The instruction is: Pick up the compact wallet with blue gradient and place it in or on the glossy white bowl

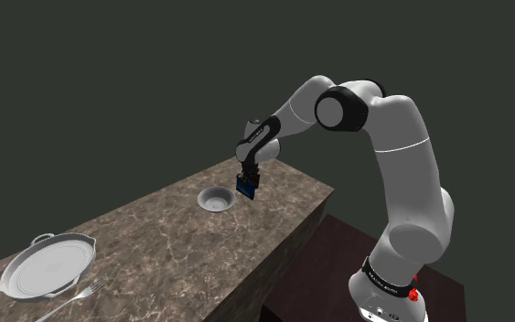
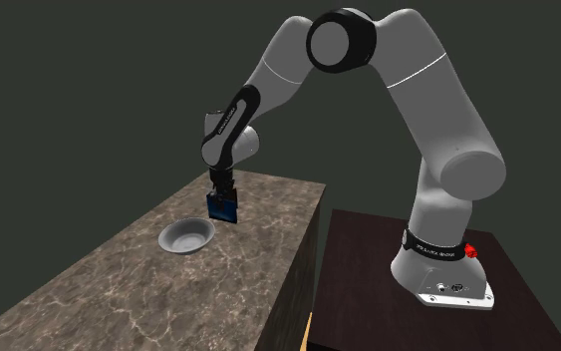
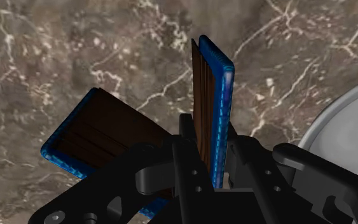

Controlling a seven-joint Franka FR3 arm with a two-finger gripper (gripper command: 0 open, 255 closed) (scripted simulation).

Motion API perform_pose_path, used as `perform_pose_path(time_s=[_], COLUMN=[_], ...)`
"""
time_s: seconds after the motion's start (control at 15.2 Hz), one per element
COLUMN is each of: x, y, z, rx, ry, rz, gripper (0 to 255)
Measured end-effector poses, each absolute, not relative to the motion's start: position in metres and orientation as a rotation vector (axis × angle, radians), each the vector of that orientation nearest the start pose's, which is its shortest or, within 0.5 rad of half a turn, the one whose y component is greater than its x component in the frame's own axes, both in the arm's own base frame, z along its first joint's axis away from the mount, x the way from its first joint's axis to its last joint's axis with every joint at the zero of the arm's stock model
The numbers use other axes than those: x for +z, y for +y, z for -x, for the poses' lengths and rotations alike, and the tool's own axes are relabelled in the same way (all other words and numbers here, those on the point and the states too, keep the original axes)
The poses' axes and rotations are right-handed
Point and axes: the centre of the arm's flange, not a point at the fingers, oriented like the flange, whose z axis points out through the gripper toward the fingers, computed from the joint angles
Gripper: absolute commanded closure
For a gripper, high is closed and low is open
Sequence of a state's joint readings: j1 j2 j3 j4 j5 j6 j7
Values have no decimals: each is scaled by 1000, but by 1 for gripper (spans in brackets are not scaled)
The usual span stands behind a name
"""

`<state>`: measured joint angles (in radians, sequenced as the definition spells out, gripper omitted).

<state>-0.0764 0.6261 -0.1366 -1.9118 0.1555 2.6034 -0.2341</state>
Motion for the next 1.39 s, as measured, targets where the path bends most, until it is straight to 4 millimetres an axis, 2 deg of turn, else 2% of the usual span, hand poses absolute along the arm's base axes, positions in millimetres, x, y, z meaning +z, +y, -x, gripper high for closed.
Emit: perform_pose_path(time_s=[0.26, 0.4, 1.39], x=[174, 180, 258], y=[-134, -133, -133], z=[-619, -619, -619], rx=[-117, -116, -116], ry=[127, 127, 127], rz=[3148, 3148, 3148], gripper=[255, 255, 255])
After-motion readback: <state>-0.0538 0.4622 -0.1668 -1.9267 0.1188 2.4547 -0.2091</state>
